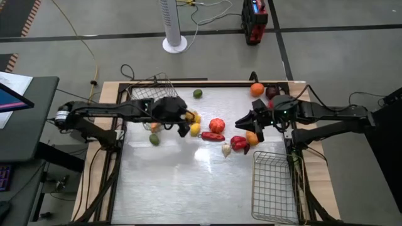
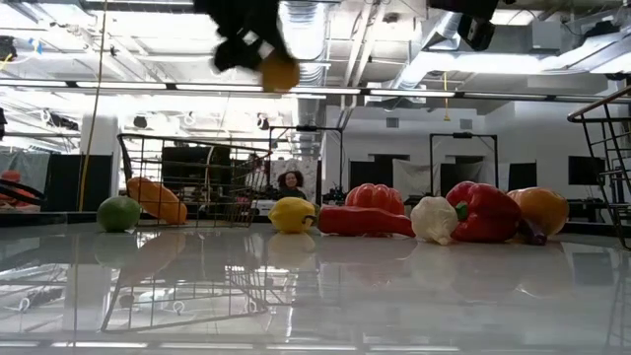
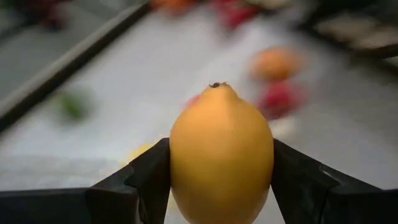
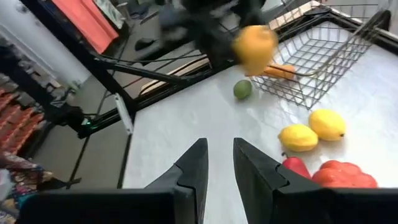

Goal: Sort produce into baskets
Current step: Put the bottom left lemon into the bottom wire basket

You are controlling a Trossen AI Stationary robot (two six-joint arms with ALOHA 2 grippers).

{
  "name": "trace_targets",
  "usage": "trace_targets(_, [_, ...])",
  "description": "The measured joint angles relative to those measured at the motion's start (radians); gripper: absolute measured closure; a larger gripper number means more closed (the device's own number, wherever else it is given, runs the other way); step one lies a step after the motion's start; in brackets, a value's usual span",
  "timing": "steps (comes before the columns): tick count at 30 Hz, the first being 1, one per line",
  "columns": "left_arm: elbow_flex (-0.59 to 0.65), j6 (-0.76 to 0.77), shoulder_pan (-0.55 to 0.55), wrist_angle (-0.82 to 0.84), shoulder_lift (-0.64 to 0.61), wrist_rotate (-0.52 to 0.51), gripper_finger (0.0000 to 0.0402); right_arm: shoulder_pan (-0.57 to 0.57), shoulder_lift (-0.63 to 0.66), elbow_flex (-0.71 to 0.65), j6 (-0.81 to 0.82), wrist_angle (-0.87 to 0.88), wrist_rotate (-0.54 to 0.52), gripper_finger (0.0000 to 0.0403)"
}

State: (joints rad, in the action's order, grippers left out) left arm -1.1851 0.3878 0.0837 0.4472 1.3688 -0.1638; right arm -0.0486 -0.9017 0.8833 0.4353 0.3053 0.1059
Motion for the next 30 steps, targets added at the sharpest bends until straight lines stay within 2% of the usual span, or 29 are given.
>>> trace_targets(2, [0.0, 0.002, -0.009, -0.126, 0.02, 0.092, 0.0188, 0.0, -0.019, 0.0, -0.034, -0.001, -0.007, 0.0294])
trace_targets(6, [0.0, 0.008, -0.04, -0.295, 0.079, 0.114, 0.0188, 0.0, -0.076, 0.0, -0.074, -0.002, -0.003, 0.0259])
trace_targets(12, [-0.037, -0.019, -0.092, -0.343, 0.156, 0.107, 0.0188, 0.004, -0.11, -0.002, -0.056, -0.036, 0.043, 0.0133])
trace_targets(15, [-0.067, 0.105, -0.082, -0.373, 0.193, 0.179, 0.0188, 0.031, -0.114, -0.002, -0.117, -0.045, 0.035, 0.0076])
trace_targets(17, [-0.074, 0.171, -0.068, -0.396, 0.212, 0.262, 0.0188, 0.058, -0.11, 0.002, -0.175, -0.053, -0.019, 0.0052])
trace_targets(20, [-0.081, 0.175, -0.067, -0.421, 0.235, 0.347, 0.0188, 0.085, -0.108, 0.018, -0.242, -0.055, -0.079, 0.004])
trace_targets(24, [-0.085, 0.182, -0.066, -0.427, 0.236, 0.397, 0.0188, 0.085, -0.124, 0.062, -0.266, -0.059, -0.058, 0.0049])
trace_targets(27, [-0.085, 0.249, -0.044, -0.445, 0.236, 0.405, 0.0188, 0.116, -0.148, 0.092, -0.35, -0.06, -0.059, 0.0063])
trace_targets(30, [-0.085, 0.319, -0.017, -0.511, 0.236, 0.441, 0.0188, 0.153, -0.172, 0.121, -0.465, -0.056, -0.132, 0.007])
